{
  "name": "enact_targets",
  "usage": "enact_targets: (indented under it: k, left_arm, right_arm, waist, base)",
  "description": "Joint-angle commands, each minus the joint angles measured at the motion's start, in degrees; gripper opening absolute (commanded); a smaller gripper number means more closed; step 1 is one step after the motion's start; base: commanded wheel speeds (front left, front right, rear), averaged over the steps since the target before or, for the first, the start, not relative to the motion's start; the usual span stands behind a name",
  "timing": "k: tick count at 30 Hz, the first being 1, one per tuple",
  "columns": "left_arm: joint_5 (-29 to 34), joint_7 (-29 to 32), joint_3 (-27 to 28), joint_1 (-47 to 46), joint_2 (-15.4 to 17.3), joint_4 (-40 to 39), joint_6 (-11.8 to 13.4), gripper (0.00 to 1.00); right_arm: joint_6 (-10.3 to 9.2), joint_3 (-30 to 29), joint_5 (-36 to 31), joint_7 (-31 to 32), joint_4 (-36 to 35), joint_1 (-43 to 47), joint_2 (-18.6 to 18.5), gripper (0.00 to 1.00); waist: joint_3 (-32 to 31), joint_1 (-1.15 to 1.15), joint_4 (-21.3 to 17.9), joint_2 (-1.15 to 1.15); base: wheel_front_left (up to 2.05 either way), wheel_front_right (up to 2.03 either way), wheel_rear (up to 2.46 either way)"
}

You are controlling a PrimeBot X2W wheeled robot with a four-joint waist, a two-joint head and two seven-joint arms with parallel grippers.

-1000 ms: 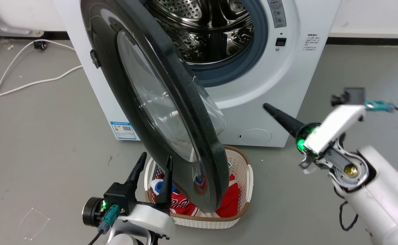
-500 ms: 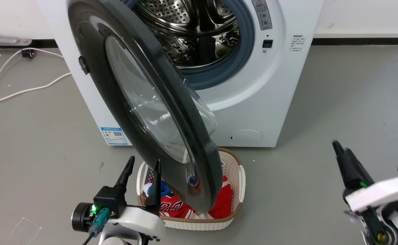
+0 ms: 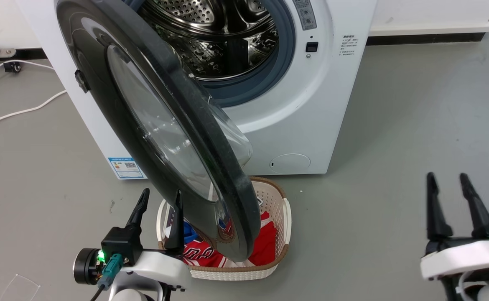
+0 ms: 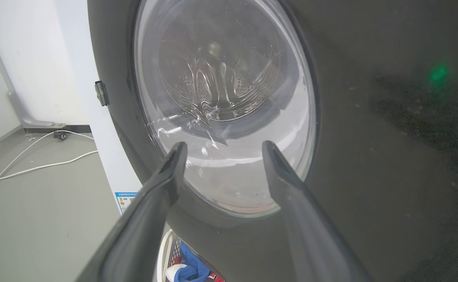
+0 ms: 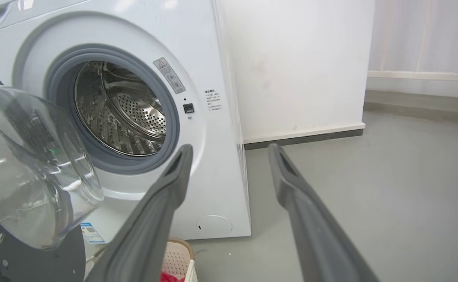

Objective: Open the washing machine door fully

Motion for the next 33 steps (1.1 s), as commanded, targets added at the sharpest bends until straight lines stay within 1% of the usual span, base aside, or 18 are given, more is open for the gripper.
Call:
enact_targets:
  k: [1, 4, 6, 14, 30, 31, 32, 33]
  left_arm:
    - [0.31, -0.13, 0.17, -0.23, 0.05, -0.31, -0.04, 1.00]
    - [0.57, -0.13, 0.38, -0.20, 0.18, -0.36, -0.36, 1.00]
    - [0.90, -0.13, 0.48, -0.10, 0.26, -0.18, -0.32, 1.00]
    - [1.35, -0.13, 0.81, 0.71, 0.37, 0.49, -0.52, 1.00]
    - [1.15, -0.13, 1.14, 0.22, 0.29, 1.43, -0.44, 1.00]
    - [1.10, -0.13, 1.15, 0.26, 0.28, 1.50, -0.45, 0.91]
    - [1.04, -0.13, 1.10, 0.30, 0.27, 1.60, -0.51, 0.33]
    - [0.79, -0.13, 1.06, 0.30, 0.23, 1.71, -0.68, 0.00]
  right_arm:
    - [0.01, -0.17, -6.09, 1.91, -3.74, 2.25, 1.81, 1.00]
    - [0.01, 1.21, -12.80, 4.00, -7.85, 4.60, 3.67, 1.00]
    - [-0.01, 1.89, -14.72, 4.87, -8.89, 6.16, 4.41, 1.00]
    - [0.00, 1.91, -13.37, 5.64, -9.20, 8.92, 5.83, 1.00]
    - [0.00, 2.25, -11.79, 5.88, -8.49, 7.28, 5.92, 1.00]
    - [0.00, 2.29, -11.83, 5.86, -8.44, 7.22, 5.92, 1.00]
    - [0.00, 2.41, -11.76, 5.86, -8.36, 7.18, 5.92, 1.00]
    - [0.00, 2.50, -11.65, 5.83, -8.28, 7.13, 5.92, 1.00]
  waist:
    - [0.04, 0.00, 0.05, 0.00]
    - [0.01, 0.00, 0.07, 0.00]
    - [-0.10, 0.00, 0.16, 0.00]
    - [-0.76, 0.00, 0.15, 0.00]
    - [-0.45, 0.00, -0.25, 0.00]
    - [-0.48, 0.00, -0.26, 0.00]
    - [-0.49, 0.00, -0.26, 0.00]
    - [-0.48, 0.00, -0.25, 0.00]
  base:
    - [0.00, 0.00, 0.00]
    - [0.00, 0.00, 0.00]
    - [0.00, 0.00, 0.00]
    - [0.00, 0.00, 0.00]
    - [0.00, 0.00, 0.00]
    - [0.00, 0.00, 0.00]
    - [0.00, 0.00, 0.00]
    - [0.00, 0.00, 0.00]
